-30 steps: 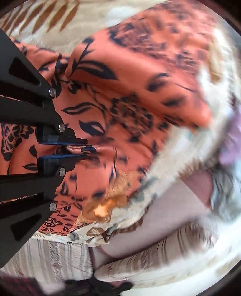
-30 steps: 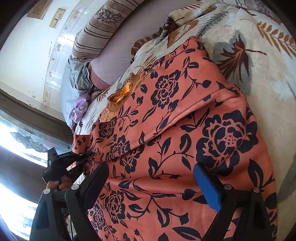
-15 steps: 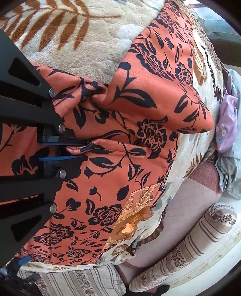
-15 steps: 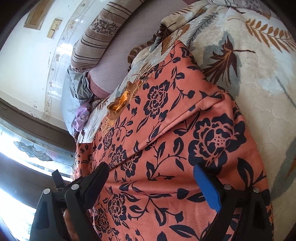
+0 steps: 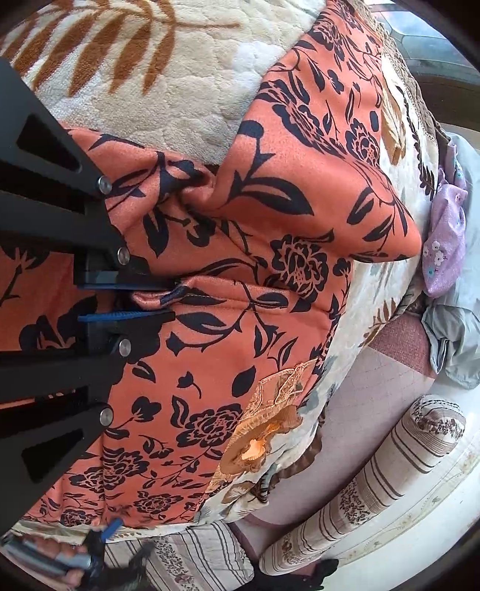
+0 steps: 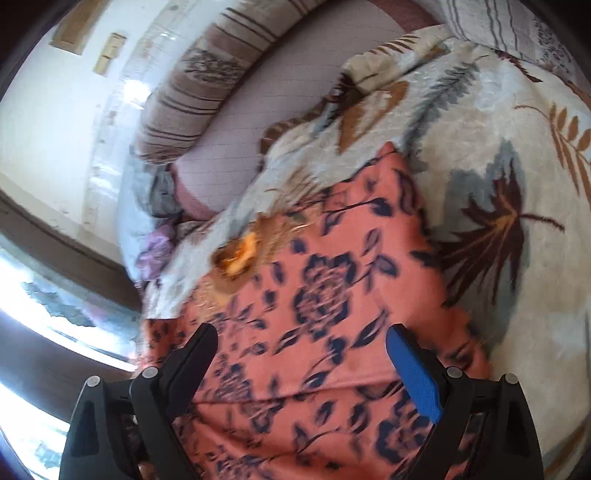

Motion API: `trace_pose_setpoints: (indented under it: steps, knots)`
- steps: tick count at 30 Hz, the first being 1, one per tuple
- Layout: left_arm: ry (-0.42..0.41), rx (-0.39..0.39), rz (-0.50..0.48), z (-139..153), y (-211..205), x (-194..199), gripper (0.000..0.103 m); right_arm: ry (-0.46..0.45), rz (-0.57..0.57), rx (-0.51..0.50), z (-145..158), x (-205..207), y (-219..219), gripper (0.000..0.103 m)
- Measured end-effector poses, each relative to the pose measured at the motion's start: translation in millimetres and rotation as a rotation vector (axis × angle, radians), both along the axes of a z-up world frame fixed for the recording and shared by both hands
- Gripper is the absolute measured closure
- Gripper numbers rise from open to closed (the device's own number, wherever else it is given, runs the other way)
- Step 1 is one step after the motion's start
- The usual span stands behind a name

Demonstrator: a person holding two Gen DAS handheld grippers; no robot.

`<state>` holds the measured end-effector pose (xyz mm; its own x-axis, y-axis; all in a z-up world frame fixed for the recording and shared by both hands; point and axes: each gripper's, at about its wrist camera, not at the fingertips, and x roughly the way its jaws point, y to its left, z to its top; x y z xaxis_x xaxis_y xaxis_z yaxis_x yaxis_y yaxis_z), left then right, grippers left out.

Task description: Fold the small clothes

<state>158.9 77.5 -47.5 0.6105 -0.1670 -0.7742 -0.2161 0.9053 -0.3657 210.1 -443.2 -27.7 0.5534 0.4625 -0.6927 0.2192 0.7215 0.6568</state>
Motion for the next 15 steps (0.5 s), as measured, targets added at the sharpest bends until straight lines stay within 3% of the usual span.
trace_pose_setpoints:
  steps: [2, 4, 7, 9, 11, 12, 15]
  knots:
    - [0.002, -0.002, 0.003, -0.5, 0.3, 0.3, 0.092, 0.003, -0.066, 0.107, -3.3, 0.5, -16.4, 0.013]
    - [0.010, 0.000, 0.015, -0.5, -0.8, 2.0, 0.092, -0.040, -0.029, 0.046, 21.1, 3.5, -10.3, 0.010]
    - [0.012, 0.016, 0.032, 0.0, -5.3, 5.3, 0.092, -0.090, 0.040, 0.085, 42.5, 22.7, -2.1, 0.010]
    - [0.008, 0.022, 0.024, 0.3, -6.7, 5.6, 0.092, -0.078, 0.044, 0.062, 36.3, 41.7, -1.6, 0.010]
    - [0.009, 0.001, 0.025, -0.3, -4.2, 5.9, 0.092, 0.036, 0.014, -0.011, 6.3, 61.7, -6.2, 0.011]
    - [0.010, -0.014, 0.026, -0.7, -2.2, 5.9, 0.092, 0.052, -0.035, -0.011, -4.3, 63.4, -14.7, 0.014]
    - [0.016, -0.056, 0.036, -2.4, 2.9, 6.1, 0.092, -0.043, -0.064, -0.011, 18.2, 55.9, -13.4, 0.011]
